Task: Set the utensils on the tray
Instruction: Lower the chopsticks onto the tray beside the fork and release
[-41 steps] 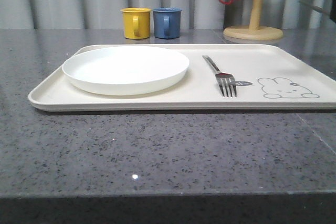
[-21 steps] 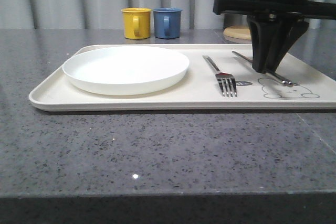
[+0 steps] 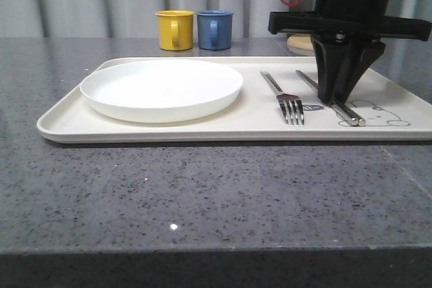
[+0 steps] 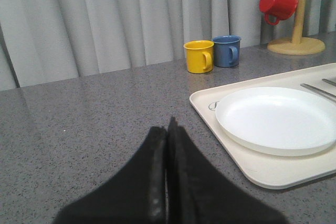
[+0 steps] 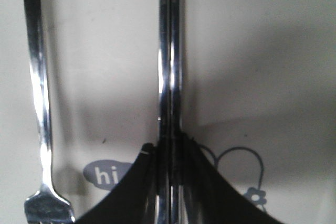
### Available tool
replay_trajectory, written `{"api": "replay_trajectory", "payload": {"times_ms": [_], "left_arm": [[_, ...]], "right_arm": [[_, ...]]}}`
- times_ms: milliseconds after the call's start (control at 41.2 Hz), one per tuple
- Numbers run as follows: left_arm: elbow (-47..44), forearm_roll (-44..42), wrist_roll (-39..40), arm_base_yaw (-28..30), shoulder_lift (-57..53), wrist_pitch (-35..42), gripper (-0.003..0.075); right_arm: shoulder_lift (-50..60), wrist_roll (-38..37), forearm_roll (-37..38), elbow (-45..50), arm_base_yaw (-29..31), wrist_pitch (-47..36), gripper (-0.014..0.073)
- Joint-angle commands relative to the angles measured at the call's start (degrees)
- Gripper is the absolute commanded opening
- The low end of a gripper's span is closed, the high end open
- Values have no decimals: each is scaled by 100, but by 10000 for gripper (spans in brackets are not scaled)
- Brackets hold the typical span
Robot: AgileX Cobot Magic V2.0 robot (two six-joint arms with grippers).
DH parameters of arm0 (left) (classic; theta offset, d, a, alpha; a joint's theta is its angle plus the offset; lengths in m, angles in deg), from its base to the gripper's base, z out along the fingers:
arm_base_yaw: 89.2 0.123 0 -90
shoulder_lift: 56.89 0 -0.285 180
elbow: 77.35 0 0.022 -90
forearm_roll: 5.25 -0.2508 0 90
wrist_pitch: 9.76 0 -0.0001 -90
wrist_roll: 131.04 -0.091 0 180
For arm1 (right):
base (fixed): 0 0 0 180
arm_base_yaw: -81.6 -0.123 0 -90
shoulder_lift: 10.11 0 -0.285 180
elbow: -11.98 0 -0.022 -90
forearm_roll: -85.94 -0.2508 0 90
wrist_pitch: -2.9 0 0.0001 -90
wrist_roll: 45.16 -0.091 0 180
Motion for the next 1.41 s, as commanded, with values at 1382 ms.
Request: {"api": "replay_trajectory", "payload": {"times_ms": [1382], "left_arm": [[152,26,57,-1,65,474,-19]], "right_arm": [[955,1932,932,-158,3856,-35,339]]}}
